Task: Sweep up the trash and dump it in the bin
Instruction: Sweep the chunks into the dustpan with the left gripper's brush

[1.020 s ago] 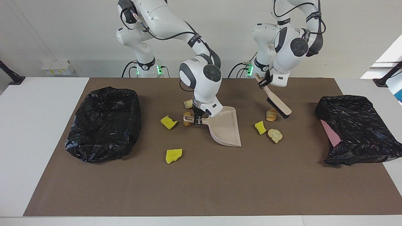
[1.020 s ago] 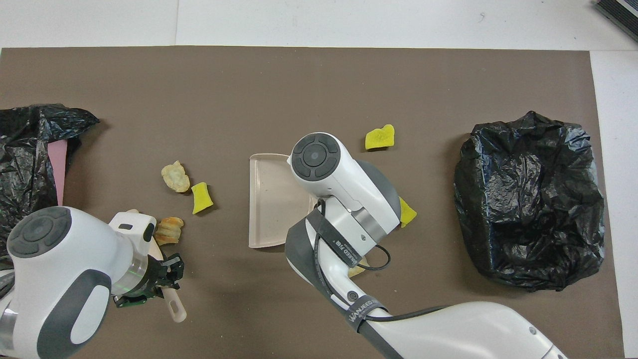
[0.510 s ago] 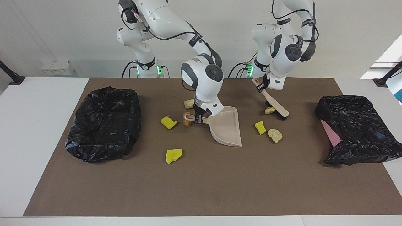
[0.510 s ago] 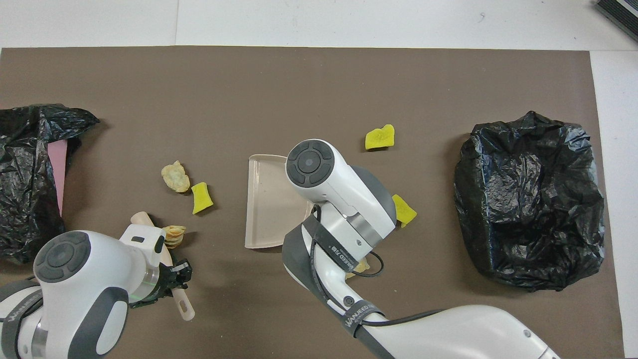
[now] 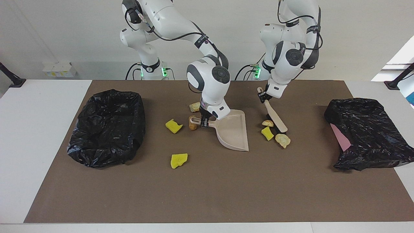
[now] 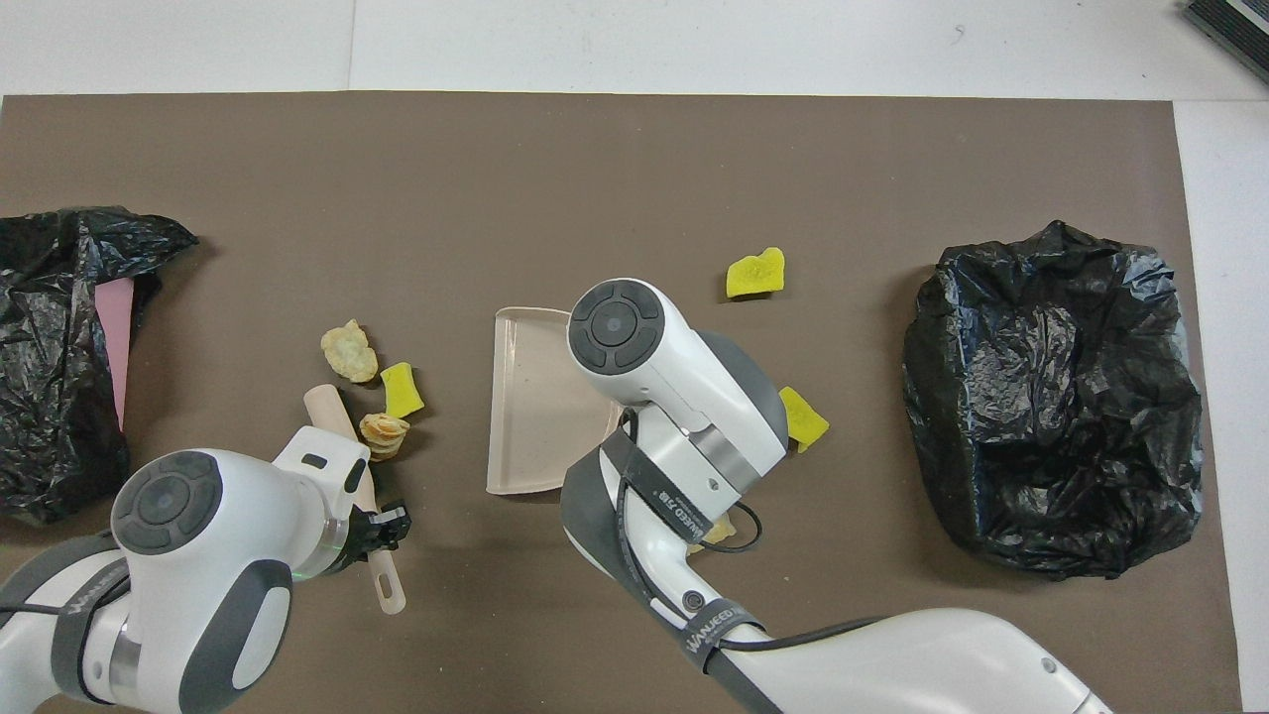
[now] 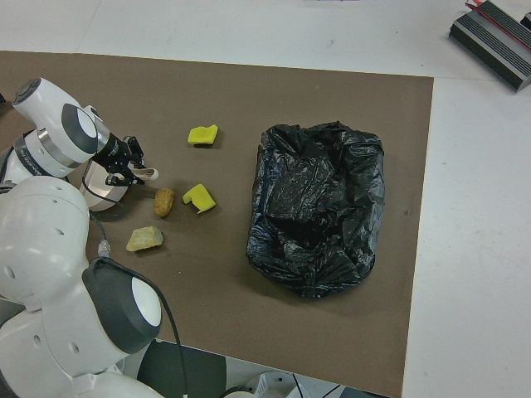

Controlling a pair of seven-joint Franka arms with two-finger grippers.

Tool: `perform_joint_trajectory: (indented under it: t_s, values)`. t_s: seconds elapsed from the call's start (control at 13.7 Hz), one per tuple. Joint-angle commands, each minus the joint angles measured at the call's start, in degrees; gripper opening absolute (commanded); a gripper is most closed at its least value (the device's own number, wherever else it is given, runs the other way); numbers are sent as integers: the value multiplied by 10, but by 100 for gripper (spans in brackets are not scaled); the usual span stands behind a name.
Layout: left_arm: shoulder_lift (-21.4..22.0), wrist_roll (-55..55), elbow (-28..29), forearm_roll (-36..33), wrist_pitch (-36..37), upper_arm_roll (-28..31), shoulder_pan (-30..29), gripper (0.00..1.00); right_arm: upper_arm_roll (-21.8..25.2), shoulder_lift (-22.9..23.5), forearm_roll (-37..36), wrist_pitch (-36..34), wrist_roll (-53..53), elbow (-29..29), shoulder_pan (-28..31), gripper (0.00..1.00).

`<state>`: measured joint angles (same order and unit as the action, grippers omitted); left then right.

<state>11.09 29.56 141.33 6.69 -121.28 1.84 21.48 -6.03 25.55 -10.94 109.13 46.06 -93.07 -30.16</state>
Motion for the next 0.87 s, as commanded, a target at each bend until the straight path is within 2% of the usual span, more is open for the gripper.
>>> perform_joint_trajectory:
  t_s: [0.0,0.15,0.36,0.8]
  values:
    - [-25,-42,-58,-32,51,7,-12,0,-2,-14,-17,12,-23,-19,1,0]
    - [-17,-70,-73,-34,81,7,-50,0,-3,-14,-17,12,-24,-19,1,0]
    - [-17,-122,-69,-35,62,7,-92,0,-3,-14,-17,12,-25,-19,1,0]
    - [-81,-143,-70,-60,-26,4,-70,0,-3,-14,-17,12,-25,-19,1,0]
